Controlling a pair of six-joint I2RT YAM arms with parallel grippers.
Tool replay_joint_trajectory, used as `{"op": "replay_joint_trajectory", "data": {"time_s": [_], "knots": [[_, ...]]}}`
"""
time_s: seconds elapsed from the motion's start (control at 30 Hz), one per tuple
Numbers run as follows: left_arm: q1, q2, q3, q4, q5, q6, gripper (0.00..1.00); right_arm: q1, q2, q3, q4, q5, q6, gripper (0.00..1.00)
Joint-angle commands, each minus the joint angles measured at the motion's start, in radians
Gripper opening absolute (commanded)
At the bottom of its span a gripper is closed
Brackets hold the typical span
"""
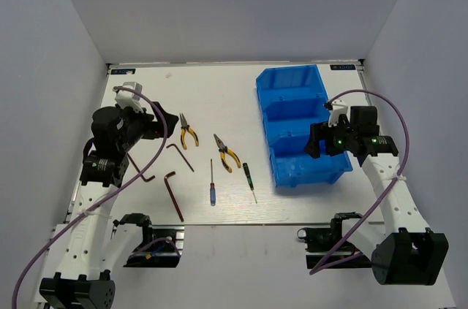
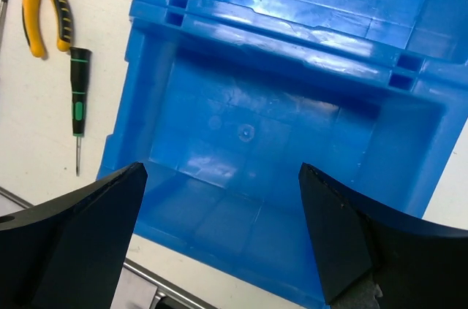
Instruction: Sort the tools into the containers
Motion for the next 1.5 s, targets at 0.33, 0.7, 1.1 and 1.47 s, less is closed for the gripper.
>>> {"op": "replay_joint_trajectory", "data": {"time_s": [0.33, 0.7, 1.1, 1.47], "knots": [[0.004, 0.097, -0.009, 0.023, 0.013, -0.022, 0.00, 0.040, -0.010, -0.006, 0.138, -0.388, -0.132, 0.00], [0.004, 0.048, -0.111, -0.199, -0.119, -0.010, 0.27, 0.511, 0.296, 0.238, 0.163, -0.044, -0.108, 0.46], [0.004, 0.014, -0.023, -0.394, -0.195, -0.146, 0.76, 0.623, 0.913, 0.650, 0.106, 0.165, 0.017, 0.46], [0.004, 0.054, -0.003, -0.376, -0.153, -0.146, 0.76, 0.715, 0.972, 0.630, 0.135, 0.177, 0.020, 0.51]]}}
